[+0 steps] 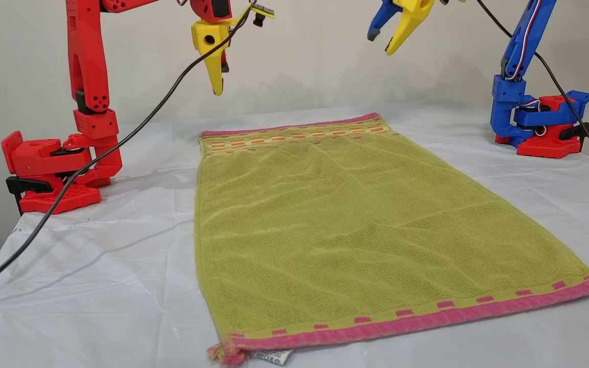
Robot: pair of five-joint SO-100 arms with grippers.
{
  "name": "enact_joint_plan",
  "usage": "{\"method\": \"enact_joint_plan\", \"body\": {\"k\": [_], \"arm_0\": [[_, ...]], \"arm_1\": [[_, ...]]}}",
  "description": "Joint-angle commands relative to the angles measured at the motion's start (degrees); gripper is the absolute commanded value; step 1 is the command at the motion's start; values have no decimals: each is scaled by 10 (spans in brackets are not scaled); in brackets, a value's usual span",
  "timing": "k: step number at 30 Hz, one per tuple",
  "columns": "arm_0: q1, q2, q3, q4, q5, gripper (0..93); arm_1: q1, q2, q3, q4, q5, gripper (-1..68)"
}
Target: Fold the towel.
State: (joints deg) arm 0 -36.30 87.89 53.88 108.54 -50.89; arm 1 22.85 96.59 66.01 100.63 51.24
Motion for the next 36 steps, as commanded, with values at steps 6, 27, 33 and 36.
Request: {"method": "enact_joint_plan", "body": {"k": [6, 27, 33, 36], "arm_0": [[-66, 1, 1, -49, -31, 684], [-122, -266, -204, 89, -63, 686], [-123, -329, -304, 98, -60, 665], [-128, -347, -323, 98, -56, 621]], "arm_1": [[21, -33, -107, 24, 17, 512], [-21, -81, -151, 24, 41, 484], [-42, -67, -139, 24, 44, 470], [-53, -67, -139, 24, 43, 460]]}}
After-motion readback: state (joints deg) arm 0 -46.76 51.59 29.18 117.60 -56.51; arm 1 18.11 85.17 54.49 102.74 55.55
